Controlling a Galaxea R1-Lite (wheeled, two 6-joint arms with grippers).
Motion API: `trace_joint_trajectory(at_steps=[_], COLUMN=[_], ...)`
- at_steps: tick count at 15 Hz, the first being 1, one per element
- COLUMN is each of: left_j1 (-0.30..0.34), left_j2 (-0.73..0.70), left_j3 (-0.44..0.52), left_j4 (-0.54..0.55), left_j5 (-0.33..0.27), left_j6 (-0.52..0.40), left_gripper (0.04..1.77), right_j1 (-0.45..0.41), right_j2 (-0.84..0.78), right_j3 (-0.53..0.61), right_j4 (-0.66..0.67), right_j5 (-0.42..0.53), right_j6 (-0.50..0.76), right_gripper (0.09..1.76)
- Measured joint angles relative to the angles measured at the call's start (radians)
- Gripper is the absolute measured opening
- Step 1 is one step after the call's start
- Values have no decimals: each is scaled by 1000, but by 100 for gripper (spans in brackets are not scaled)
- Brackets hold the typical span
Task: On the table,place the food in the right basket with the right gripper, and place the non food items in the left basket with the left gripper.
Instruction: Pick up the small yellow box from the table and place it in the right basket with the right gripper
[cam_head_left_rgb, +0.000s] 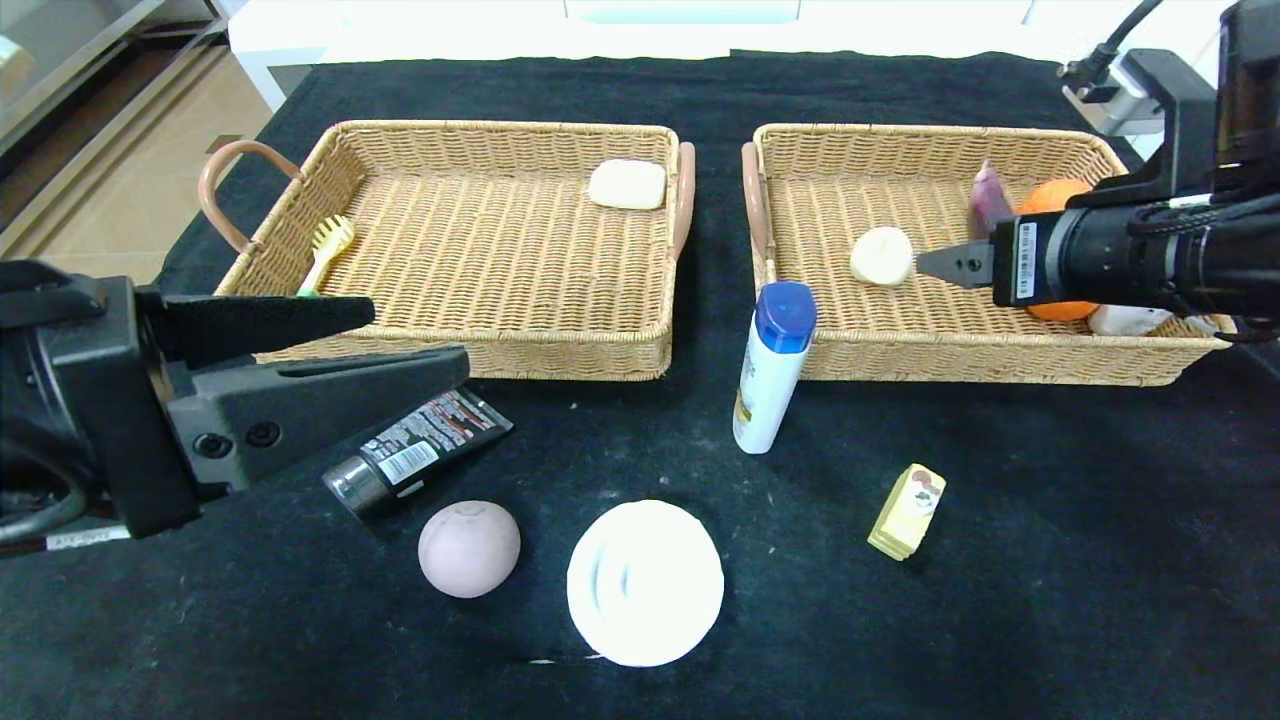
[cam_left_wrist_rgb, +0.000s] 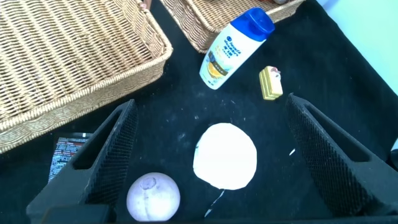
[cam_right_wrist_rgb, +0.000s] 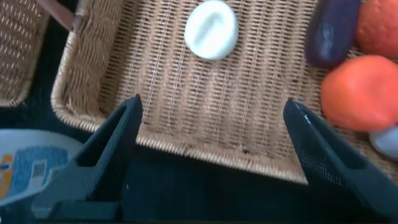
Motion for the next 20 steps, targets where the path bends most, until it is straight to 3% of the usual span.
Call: trace_joint_trajectory(at_steps=[3, 9, 14, 20], left_j1=[0, 0, 0, 0], left_j2=[2, 9, 10, 10], left_j3=[1, 3, 4, 6], left_j4=[2, 3, 3, 3], left_j5=[-2, -2, -2, -2], left_j6=[0, 0, 0, 0], left_gripper=[172, 172, 172, 172], right_j1=[47, 141, 224, 281], right_j2=[-63, -124, -108, -36], right_j3=[66, 119, 124, 131], right_j4=[54, 212, 343, 412], right_j5=[-34, -117, -128, -128], right_j6=[10, 156, 297, 393], right_gripper=[168, 169, 170, 170])
